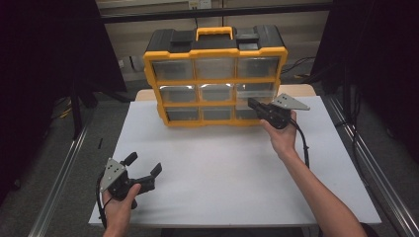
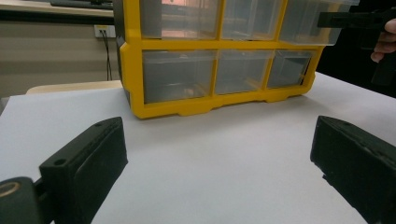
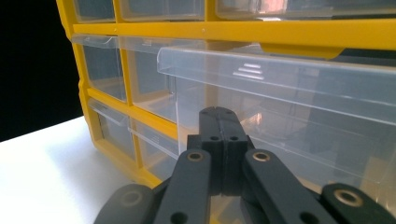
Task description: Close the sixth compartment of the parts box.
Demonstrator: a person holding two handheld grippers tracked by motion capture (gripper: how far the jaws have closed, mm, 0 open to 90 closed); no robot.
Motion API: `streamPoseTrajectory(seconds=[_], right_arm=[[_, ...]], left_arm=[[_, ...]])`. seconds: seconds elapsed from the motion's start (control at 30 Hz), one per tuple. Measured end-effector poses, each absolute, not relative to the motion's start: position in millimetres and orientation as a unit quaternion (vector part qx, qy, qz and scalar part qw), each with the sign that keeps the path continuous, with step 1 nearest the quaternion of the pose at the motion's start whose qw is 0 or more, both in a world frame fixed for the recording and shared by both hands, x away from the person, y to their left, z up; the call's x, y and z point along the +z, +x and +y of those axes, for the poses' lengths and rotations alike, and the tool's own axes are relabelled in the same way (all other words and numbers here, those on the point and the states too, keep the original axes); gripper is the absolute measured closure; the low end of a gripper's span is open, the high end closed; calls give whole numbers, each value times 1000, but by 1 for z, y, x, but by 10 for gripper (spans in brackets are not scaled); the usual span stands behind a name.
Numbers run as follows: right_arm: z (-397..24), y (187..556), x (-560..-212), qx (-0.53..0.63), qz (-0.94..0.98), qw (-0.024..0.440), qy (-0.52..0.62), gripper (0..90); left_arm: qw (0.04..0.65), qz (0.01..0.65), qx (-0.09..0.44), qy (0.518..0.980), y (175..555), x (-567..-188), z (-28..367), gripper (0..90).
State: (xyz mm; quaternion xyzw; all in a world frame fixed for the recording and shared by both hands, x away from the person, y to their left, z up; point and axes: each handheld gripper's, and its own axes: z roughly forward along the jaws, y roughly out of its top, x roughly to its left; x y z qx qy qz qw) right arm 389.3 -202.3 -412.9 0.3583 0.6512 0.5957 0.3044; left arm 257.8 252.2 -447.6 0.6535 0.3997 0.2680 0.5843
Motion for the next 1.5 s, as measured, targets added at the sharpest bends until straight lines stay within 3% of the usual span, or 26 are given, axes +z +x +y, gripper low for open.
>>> streamPoseTrajectory(seconds=[1.5], right_arm=[[-201,408,-413,598,630,310,387,900]], left_arm=[[568,392,273,670,259,-449,252,42]])
